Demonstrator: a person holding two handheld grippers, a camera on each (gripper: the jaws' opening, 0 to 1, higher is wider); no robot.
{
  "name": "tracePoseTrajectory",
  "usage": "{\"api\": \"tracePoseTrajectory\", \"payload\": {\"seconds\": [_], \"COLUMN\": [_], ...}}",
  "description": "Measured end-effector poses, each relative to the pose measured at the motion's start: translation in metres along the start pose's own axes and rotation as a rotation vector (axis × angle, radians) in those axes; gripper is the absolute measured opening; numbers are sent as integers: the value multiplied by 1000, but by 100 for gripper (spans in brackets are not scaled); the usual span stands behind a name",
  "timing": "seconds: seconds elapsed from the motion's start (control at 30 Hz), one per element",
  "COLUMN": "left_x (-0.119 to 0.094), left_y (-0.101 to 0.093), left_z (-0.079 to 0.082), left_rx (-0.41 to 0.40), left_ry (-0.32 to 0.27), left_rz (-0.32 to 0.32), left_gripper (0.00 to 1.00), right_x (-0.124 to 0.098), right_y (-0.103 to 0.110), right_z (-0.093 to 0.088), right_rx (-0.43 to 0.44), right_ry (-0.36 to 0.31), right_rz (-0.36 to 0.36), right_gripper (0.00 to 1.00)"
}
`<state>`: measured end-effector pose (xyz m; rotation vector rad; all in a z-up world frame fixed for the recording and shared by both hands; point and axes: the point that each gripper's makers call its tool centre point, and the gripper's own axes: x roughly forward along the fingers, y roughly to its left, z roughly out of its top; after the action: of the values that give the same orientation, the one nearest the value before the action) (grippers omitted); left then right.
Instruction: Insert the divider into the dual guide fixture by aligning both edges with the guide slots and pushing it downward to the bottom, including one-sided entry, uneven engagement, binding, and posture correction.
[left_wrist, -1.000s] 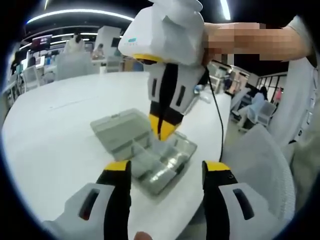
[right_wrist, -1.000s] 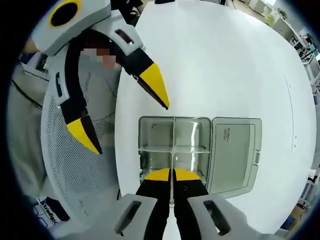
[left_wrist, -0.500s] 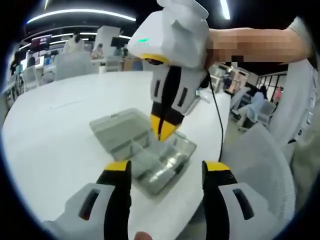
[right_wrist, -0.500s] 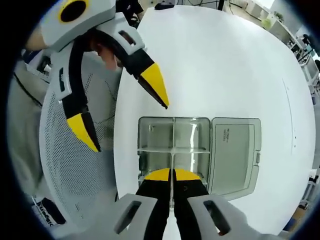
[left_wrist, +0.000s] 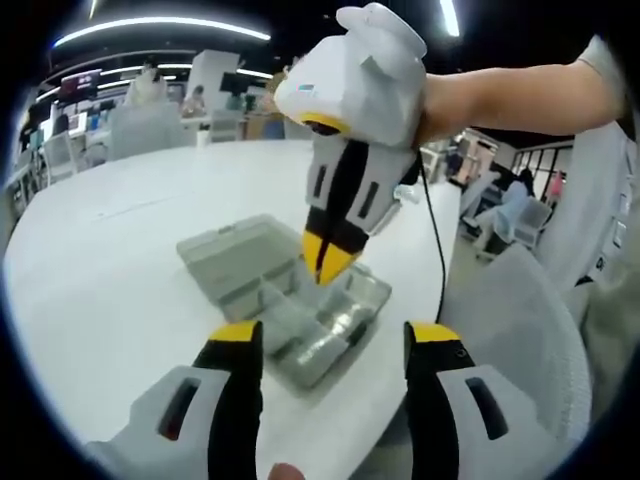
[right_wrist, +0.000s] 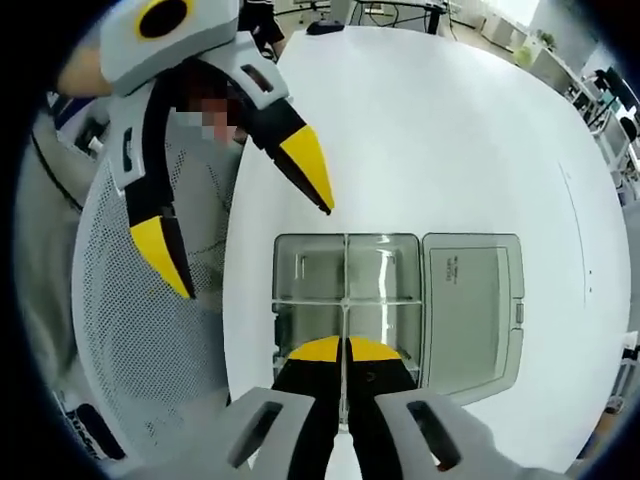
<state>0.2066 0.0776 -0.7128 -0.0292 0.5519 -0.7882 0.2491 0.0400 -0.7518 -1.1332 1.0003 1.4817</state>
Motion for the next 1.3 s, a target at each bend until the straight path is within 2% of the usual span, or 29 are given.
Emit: {"api": "tracePoseTrajectory", "payload": {"seconds": [0.67,1.3], "left_x": [-1,-2], "left_y": [-1,2], "left_z": [-3,-5], "left_rx": [-7,-10], "left_ry": [0,2], "left_rz": [3,2], "left_gripper": [55,55], "right_x": [10,21], "right_y": [2,1], "right_z": [-4,-6], "right_rx": [-36,-27], "right_ry": [29,27], "right_rz": [-5,-11], "right_gripper": [0,0]}}
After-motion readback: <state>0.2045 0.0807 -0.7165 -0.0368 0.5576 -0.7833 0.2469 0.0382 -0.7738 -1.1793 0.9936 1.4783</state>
